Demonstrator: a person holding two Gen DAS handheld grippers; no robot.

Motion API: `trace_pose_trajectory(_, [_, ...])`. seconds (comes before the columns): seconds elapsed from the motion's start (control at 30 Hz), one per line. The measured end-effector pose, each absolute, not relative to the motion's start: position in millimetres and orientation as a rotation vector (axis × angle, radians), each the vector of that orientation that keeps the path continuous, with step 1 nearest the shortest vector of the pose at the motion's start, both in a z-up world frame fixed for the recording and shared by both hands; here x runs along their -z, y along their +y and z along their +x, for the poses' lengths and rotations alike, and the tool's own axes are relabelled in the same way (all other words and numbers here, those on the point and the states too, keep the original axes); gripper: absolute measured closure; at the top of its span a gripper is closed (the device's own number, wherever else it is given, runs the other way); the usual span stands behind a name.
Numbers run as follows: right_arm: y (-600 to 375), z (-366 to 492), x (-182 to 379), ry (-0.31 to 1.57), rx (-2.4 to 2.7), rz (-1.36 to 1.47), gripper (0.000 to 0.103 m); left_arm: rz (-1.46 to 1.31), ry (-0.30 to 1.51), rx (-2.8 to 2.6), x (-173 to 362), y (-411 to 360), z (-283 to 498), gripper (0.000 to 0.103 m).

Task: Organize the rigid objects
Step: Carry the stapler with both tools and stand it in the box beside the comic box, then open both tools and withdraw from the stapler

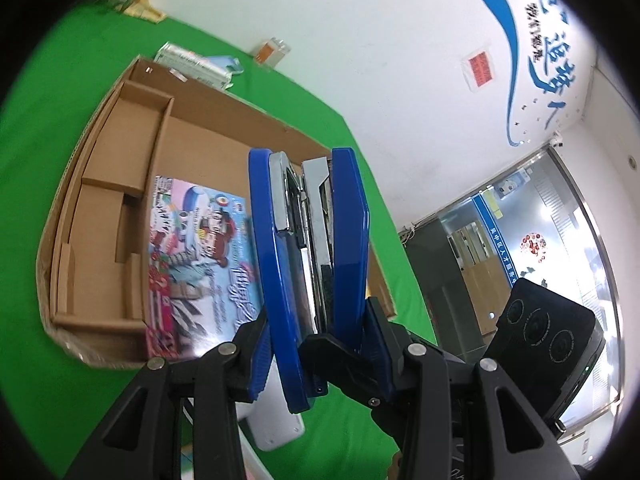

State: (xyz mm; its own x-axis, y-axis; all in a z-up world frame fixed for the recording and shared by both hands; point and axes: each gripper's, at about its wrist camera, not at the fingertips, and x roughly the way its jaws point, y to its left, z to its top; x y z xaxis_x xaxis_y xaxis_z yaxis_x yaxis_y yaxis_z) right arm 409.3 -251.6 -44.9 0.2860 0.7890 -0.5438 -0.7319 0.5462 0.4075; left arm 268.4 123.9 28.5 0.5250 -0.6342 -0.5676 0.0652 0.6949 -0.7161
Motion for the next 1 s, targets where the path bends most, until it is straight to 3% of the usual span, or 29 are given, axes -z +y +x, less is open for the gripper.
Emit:
trace_pose_trajectory(0.4, [-197.3, 470.3, 114.3, 0.960, -0.990, 0.095, 0.075, -0.781, 1.072, 0.424, 40.7, 149.9, 314.9, 0.062])
trace_pose_trajectory(0.6, [-188.2, 481.5, 144.1, 1.020, -0.994, 0.140, 0.074, -0.735, 1.117, 0.363, 46.4, 146.1, 316.5, 0.061])
trace_pose_trajectory(0.8, [-190.5, 487.5, 156.4, 1.032, -0.970, 0.168, 0.073, -0.609, 1.157, 0.347, 30.9, 130.3, 315.9, 0.046])
trace_pose_trajectory(0.87, [-190.0, 486.8, 157.2, 1.031, -0.954, 0.160, 0.074, -0.557, 1.116, 0.293, 18.8, 129.8, 310.6, 0.032])
trace_pose_trajectory(1.0, [-182.1, 482.9, 156.8, 1.044, -0.956, 0.161, 0.074, -0.535, 1.056, 0.248, -0.3, 137.9, 297.6, 0.030])
